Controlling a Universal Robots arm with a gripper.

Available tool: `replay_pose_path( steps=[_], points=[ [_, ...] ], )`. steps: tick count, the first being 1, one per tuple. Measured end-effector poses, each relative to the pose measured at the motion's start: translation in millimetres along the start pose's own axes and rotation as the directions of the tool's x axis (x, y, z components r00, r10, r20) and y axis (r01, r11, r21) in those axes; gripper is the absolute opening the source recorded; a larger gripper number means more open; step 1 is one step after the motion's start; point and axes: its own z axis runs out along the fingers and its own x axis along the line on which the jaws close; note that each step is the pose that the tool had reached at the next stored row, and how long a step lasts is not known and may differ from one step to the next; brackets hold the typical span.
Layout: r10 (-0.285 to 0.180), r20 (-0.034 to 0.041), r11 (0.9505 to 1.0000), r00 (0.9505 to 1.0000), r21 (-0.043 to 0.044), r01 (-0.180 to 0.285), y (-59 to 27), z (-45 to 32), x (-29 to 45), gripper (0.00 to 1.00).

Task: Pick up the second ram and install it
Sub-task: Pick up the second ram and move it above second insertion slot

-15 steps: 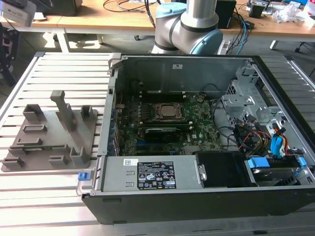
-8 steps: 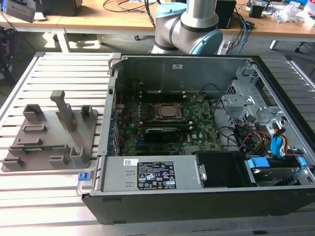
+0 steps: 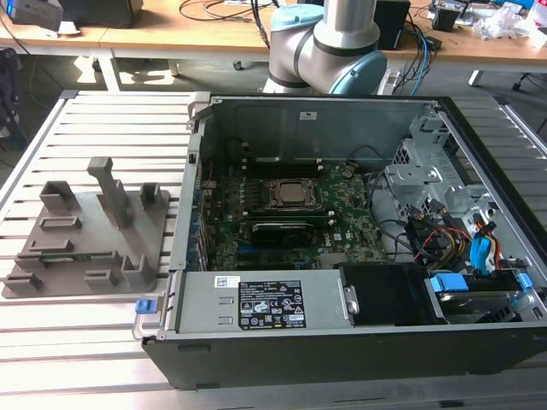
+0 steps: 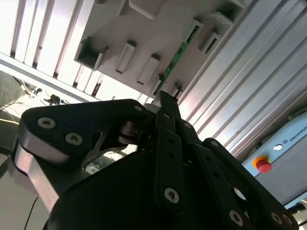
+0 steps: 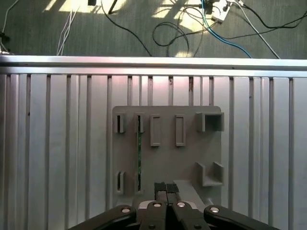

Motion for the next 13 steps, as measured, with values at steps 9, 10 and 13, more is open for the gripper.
replay_pose_path(
  steps=[9, 10, 13],
  points=[
    [-0.176, -0.0048, 0.9844, 0.9844, 0.0008, 0.176, 0.0, 0.0, -0.5, 0.11],
    [-0.217, -0.0059, 0.9762, 0.9762, 0.0009, 0.217, 0.0, 0.0, -0.6, 0.11],
    [-0.256, -0.0071, 0.9667, 0.9666, 0.0009, 0.256, 0.0, 0.0, -0.7, 0.11]
  ],
)
